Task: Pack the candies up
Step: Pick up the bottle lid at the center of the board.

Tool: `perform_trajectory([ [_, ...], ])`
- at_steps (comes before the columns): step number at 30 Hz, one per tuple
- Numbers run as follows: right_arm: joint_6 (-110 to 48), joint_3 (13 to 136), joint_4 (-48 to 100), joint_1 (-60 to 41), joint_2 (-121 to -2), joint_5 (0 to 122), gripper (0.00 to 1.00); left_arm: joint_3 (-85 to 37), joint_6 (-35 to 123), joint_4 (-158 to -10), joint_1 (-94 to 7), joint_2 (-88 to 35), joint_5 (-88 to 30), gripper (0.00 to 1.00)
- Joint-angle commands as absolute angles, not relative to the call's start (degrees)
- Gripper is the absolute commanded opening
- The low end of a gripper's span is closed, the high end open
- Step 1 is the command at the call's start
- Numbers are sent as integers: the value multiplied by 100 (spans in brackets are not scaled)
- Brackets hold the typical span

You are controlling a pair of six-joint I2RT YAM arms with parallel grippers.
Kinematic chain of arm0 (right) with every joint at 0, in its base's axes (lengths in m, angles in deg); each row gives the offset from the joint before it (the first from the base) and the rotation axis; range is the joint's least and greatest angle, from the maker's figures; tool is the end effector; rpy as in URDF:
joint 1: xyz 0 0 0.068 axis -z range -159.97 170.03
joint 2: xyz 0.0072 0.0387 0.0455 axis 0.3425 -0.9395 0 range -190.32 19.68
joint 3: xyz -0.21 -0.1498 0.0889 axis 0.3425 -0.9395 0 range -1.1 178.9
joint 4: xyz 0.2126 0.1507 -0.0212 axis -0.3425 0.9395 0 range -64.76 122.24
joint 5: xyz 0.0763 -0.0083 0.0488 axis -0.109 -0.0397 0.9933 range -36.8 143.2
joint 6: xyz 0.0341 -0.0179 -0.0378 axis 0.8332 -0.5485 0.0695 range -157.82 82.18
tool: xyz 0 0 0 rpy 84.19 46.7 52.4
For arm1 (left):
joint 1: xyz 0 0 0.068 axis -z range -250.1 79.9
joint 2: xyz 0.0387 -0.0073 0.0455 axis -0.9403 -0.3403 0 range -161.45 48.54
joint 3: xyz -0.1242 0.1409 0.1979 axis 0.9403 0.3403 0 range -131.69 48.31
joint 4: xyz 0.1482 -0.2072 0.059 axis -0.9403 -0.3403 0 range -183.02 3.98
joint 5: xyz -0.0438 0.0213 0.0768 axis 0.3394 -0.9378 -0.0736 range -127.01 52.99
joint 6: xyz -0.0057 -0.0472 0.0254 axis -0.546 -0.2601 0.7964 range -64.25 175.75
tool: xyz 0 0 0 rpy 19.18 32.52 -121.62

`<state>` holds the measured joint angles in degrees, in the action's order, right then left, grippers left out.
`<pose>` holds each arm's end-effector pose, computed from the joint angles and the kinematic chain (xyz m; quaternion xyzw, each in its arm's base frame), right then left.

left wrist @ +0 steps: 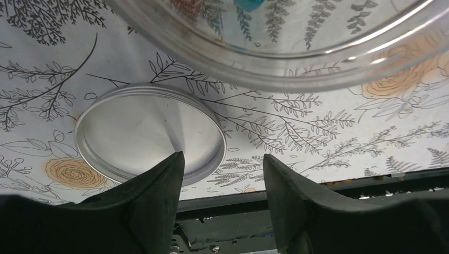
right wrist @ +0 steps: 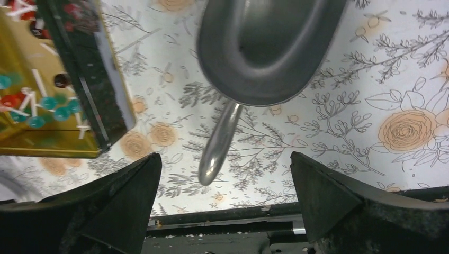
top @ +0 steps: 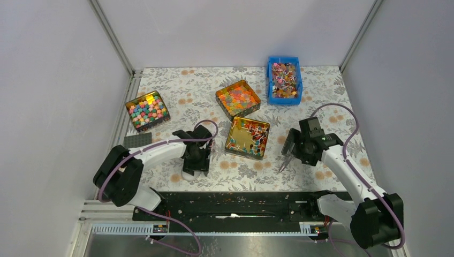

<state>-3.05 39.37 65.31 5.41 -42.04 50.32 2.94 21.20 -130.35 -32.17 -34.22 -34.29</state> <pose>0.1916 0.0481 0.2169 0.1755 0.9525 0.0812 0.2351 0.1833 -0.1450 0.1658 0.0312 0.9966 -0.0617 0.0442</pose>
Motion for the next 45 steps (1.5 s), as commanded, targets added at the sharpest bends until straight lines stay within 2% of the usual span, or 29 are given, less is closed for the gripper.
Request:
perform_trajectory([
  [1, -475, 4453, 6742, 572, -4027, 5195, 99, 38, 2142, -13144, -3129, -3569, -3792, 55],
  [7, -595, 4903, 6925, 579, -4147, 5280, 99, 36, 2203, -13141, -3031, -3762, -3894, 34],
  [12, -646, 5242, 7136, 574, -4269, 5302, 100, 84, 2226, -13033, -3011, -3728, -3733, 2],
  [13, -644, 5315, 7160, 578, -4282, 5412, 99, 85, 2237, -13032, -3011, -3687, -3728, 0],
  [19, -769, 5779, 7448, 577, -4359, 5496, 100, -87, 2339, -13246, -3011, -3189, -3583, 0],
  [26, -1051, 6612, 7820, 579, -4522, 5616, 100, -880, 3117, -13723, -3012, -2387, -3397, 0],
  [31, -1013, 7097, 7920, 570, -4852, 6125, 100, -1543, 3440, -13634, -3022, -1780, -3672, 0],
  [36, -780, 7547, 8104, 465, -5233, 6467, 99, -1582, 3891, -12445, -3038, -935, -3411, 0],
  [45, -535, 8091, 7583, -183, -5504, 7641, 99, -106, 4189, -9191, -3049, 611, -2630, 0],
])
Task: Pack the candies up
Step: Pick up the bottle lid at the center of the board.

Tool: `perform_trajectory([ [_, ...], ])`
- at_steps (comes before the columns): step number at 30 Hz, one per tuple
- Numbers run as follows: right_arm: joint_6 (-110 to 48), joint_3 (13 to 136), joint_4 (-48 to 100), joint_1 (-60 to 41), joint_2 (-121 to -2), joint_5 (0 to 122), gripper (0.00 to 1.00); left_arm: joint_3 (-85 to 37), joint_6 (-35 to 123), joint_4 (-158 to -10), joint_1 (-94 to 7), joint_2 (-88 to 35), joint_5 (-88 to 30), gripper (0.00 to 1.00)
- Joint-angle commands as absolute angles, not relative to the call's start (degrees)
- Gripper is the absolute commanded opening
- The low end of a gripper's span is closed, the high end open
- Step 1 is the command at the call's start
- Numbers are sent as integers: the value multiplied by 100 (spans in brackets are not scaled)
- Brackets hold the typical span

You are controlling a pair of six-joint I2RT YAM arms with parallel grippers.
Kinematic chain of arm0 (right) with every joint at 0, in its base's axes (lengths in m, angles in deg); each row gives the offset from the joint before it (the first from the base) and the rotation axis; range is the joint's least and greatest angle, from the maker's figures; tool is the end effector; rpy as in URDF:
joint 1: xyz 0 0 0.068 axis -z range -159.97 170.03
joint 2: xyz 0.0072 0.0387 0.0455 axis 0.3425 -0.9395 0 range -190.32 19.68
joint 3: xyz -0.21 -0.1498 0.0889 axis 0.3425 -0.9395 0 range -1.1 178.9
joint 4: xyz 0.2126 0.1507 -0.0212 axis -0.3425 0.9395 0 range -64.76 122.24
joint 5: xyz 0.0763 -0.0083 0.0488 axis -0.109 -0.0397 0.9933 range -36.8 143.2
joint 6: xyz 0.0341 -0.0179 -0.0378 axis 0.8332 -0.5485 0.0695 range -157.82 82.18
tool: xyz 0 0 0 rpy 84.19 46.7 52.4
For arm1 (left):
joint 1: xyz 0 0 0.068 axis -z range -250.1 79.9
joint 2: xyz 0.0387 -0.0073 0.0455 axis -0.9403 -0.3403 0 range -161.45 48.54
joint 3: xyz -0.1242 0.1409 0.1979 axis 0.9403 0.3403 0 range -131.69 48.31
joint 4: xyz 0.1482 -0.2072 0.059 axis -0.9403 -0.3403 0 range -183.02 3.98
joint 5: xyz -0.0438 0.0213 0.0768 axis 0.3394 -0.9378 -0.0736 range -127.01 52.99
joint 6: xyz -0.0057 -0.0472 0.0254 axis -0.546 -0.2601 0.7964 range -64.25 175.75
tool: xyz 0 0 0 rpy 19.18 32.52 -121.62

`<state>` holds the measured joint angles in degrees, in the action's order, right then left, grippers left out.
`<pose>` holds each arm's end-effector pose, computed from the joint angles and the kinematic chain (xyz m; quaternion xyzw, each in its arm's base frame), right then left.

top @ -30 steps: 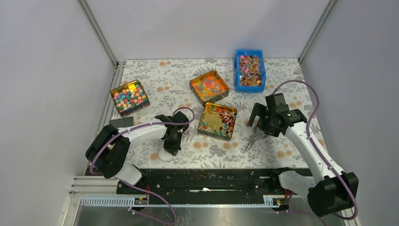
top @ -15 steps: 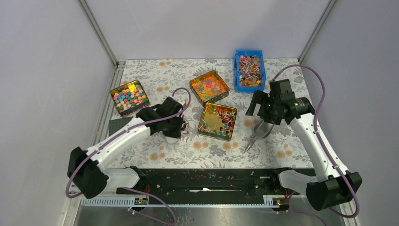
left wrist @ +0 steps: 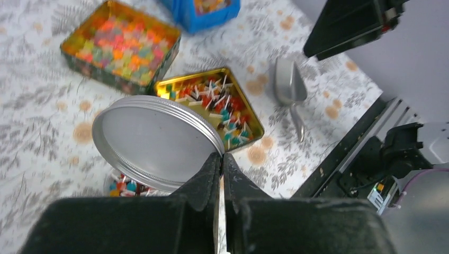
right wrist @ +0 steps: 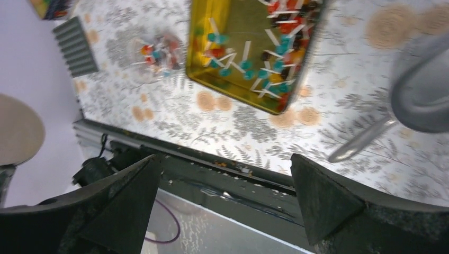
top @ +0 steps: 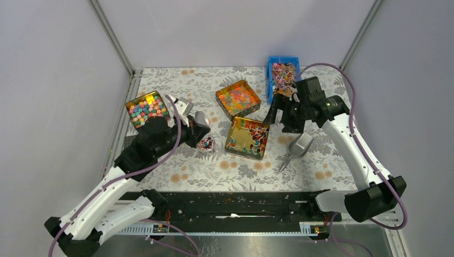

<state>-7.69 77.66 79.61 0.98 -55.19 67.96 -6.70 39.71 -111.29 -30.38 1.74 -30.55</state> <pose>0.2432 0.0935 0.3611 0.0468 0.9332 0.2493 0.2546 0.1343 -0.1168 0.3683 0.1976 0.7790 -0.3175 0.5033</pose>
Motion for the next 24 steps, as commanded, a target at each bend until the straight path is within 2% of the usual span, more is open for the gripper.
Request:
perform_trajectory([
  [1, -426, 8083, 7379, -250, -5499, 7845, 99, 48, 4137, -8887, -3047, 741, -2641, 0],
  [6, 228, 8093, 6309, -709, -5506, 8723, 99, 423, 4078, -7863, -3046, 962, -2045, 0],
  [11, 1069, 7929, 5127, -878, -5466, 9340, 100, 467, 4064, -7480, -3046, 805, -1150, 0],
  [20, 3017, 6936, 2802, -1025, -5270, 10007, 99, 776, 3497, -6495, -3047, 751, -767, 0],
  [24, 3417, 6808, 2249, -1151, -5311, 10114, 100, 810, 3326, -6257, -3051, 691, -679, 0],
])
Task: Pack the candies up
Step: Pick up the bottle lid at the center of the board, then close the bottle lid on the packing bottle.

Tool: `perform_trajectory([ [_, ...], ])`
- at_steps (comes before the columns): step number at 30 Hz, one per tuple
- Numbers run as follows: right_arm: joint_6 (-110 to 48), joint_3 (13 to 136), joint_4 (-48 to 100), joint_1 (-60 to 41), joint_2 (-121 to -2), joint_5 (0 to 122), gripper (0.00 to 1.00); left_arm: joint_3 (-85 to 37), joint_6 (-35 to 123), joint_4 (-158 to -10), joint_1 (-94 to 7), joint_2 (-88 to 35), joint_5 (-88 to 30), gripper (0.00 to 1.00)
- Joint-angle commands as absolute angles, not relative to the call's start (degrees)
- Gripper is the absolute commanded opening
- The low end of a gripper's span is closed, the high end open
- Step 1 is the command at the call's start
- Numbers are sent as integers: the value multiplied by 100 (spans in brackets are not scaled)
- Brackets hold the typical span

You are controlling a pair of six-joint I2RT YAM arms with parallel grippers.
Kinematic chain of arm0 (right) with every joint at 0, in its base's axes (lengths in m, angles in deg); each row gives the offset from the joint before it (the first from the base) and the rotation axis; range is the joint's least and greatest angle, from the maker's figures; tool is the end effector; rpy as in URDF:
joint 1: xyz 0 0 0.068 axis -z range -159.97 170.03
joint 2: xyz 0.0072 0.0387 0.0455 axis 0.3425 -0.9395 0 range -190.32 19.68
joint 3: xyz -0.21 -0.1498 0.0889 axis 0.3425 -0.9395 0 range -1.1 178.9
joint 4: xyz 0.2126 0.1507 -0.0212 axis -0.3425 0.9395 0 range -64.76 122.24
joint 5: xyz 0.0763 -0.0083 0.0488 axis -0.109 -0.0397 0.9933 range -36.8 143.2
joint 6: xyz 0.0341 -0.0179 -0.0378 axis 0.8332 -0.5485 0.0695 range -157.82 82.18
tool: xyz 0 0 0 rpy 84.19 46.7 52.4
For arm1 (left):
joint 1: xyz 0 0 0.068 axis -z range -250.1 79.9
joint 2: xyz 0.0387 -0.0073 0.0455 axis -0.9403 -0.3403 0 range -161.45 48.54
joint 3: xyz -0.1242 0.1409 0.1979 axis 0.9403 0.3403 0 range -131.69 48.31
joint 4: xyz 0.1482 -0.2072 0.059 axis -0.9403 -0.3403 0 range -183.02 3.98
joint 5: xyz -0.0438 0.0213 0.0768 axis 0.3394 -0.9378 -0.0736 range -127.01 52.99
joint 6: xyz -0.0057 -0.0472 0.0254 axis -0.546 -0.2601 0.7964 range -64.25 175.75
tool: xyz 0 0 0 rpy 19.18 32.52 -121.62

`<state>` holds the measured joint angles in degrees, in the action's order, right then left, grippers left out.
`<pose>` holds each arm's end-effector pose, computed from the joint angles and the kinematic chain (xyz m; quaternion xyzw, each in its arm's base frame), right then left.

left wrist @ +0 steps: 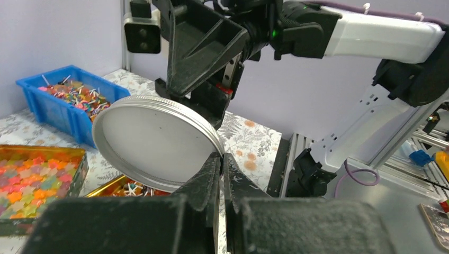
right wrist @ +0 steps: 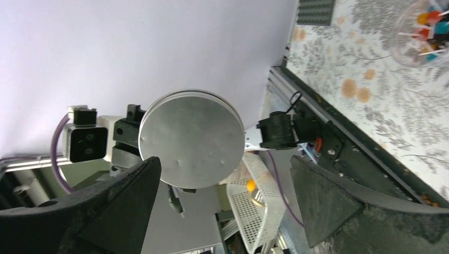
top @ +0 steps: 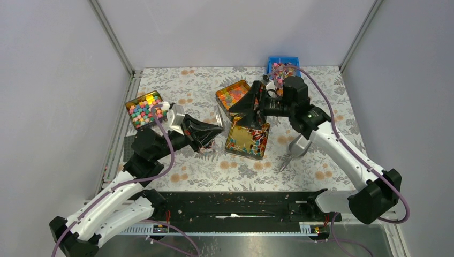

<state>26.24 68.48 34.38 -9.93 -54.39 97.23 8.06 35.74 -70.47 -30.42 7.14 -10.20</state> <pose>0.2418 0.1679 0.3845 -0.0079 0.7647 0.6200 0.1754 0.1211 -0.1214 0.3695 0.2823 0.5562 -0.5057 0.5959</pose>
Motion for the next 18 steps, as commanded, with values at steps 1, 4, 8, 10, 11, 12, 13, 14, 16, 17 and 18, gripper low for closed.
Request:
perform_trajectory([
  [1, 3451, 6814, 2228, -1187, -5313, 10112, 100, 826, 3303, -6215, -3047, 685, -662, 0],
  [4, 3605, 6825, 2093, -1268, -5344, 10137, 100, 861, 3209, -6124, -3046, 629, -558, 0],
  [8, 3713, 6836, 1994, -1343, -5402, 10239, 100, 942, 3054, -5942, -3047, 595, -529, 0],
  [10, 3736, 6813, 2023, -1374, -5407, 10273, 100, 953, 2998, -5909, -3048, 577, -519, 0],
  [11, 3727, 6794, 2075, -1385, -5406, 10276, 100, 944, 2977, -5897, -3047, 560, -492, 0],
  [12, 3706, 6779, 2127, -1401, -5406, 10281, 100, 945, 2947, -5895, -3046, 547, -484, 0],
  [13, 3680, 6766, 2188, -1411, -5407, 10290, 100, 938, 2925, -5888, -3046, 529, -484, 0],
  [14, 3654, 6765, 2227, -1428, -5407, 10300, 100, 933, 2905, -5886, -3052, 516, -453, 0],
  [16, 3653, 6762, 2236, -1463, -5427, 10335, 99, 921, 2879, -5887, -3049, 490, -399, 0],
  [17, 3662, 6768, 2230, -1481, -5441, 10350, 100, 920, 2865, -5886, -3047, 473, -378, 0],
  [18, 3667, 6775, 2219, -1498, -5455, 10362, 100, 915, 2847, -5886, -3049, 460, -354, 0],
])
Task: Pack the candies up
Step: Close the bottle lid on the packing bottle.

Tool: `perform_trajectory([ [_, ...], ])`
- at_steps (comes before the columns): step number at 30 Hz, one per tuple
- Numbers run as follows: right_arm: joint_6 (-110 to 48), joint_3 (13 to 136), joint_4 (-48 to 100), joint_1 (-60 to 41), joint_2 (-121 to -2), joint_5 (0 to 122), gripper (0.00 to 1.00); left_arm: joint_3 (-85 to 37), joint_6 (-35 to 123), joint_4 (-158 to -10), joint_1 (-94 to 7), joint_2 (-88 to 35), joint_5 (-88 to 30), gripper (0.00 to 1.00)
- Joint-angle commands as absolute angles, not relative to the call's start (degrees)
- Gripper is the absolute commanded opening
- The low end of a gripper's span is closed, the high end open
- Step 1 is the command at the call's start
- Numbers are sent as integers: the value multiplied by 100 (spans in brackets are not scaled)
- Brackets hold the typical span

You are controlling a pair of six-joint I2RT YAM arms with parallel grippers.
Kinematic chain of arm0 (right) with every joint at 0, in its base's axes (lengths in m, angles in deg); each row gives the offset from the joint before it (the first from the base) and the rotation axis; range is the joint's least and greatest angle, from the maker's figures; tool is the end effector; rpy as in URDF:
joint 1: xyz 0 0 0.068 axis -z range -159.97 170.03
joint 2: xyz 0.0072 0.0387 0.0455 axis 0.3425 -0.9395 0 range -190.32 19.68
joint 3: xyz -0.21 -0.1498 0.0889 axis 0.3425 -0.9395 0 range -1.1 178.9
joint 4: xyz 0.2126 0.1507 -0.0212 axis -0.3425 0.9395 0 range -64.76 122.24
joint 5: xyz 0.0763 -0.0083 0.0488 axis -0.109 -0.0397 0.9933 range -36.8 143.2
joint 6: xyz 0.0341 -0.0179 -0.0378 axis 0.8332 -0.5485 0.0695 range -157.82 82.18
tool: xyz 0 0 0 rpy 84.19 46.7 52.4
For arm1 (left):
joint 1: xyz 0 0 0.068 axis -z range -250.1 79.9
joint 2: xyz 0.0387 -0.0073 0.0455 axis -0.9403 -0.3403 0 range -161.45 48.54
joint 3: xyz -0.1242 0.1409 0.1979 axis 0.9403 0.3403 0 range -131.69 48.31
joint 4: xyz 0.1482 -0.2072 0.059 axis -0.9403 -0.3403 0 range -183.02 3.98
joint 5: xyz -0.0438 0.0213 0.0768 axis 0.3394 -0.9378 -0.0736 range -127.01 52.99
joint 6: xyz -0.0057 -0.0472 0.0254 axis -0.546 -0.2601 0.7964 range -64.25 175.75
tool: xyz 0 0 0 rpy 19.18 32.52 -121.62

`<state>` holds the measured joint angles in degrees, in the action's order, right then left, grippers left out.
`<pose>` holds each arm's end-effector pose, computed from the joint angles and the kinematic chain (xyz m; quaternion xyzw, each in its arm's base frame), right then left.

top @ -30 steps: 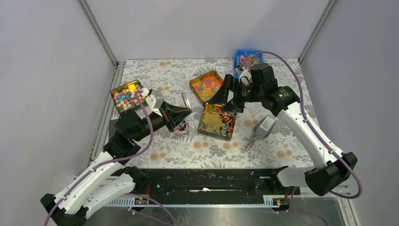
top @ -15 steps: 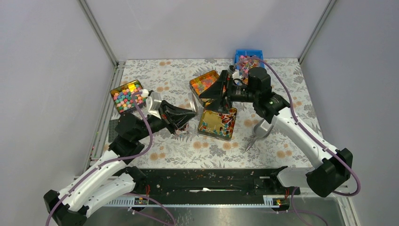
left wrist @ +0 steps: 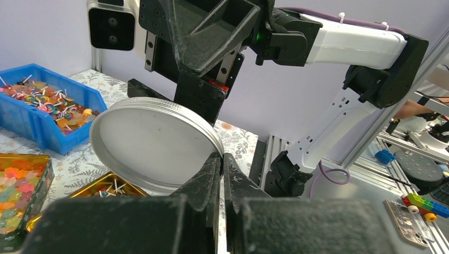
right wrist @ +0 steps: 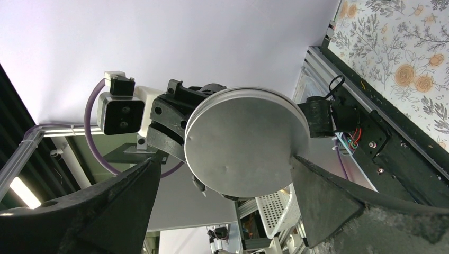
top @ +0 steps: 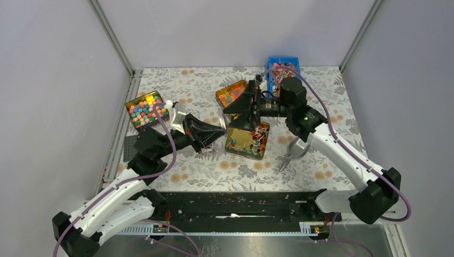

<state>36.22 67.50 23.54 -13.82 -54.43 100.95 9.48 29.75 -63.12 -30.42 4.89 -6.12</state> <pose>0.2304 0.1862 0.3970 -0.0303 0.7221 0.6790 0.1289 0.1251 -0.1275 0.3674 0.2814 0.5364 -0.5545 0.5707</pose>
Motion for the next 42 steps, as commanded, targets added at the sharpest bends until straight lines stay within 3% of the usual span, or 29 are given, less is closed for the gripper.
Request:
perform_trajectory([
  [1, 3687, 6781, 2163, -1523, -5488, 10388, 100, 919, 2835, -5886, -3047, 446, -345, 0],
  [31, 3549, 6602, 2831, -1595, -5512, 10161, 100, 758, 2856, -6061, -3047, 505, -159, 0],
  [39, 4013, 6302, 2013, -1601, -5473, 10017, 99, 778, 2754, -5965, -3046, 474, -122, 0],
  [42, 4002, 6348, 1983, -1594, -5494, 10009, 95, 794, 2763, -5993, -3054, 497, -172, 0],
])
